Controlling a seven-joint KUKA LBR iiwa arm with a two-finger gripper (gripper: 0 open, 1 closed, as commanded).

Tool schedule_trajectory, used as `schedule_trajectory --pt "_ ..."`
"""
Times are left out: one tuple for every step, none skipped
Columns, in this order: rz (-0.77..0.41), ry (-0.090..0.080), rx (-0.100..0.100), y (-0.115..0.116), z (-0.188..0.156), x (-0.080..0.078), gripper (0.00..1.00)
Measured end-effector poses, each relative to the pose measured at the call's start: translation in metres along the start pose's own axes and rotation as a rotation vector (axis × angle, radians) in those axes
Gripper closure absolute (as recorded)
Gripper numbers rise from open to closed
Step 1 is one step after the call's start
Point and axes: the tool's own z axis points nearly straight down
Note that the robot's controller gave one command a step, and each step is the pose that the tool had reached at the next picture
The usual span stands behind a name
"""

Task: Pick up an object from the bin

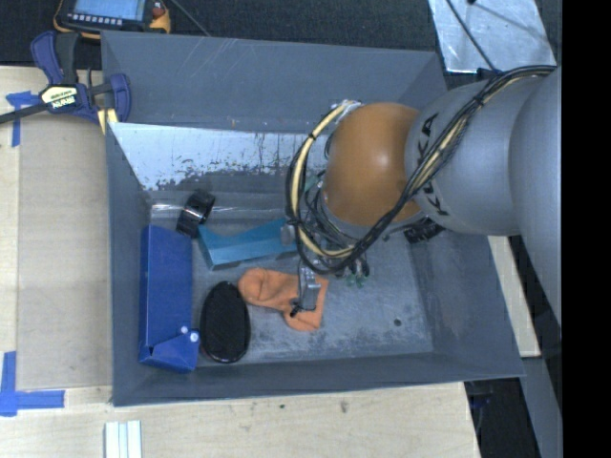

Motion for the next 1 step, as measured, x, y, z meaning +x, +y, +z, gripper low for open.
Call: schedule_trajectory --pt "-0.002 0.0 -0.001 0.0014 -0.0021 0.0009 0.0"
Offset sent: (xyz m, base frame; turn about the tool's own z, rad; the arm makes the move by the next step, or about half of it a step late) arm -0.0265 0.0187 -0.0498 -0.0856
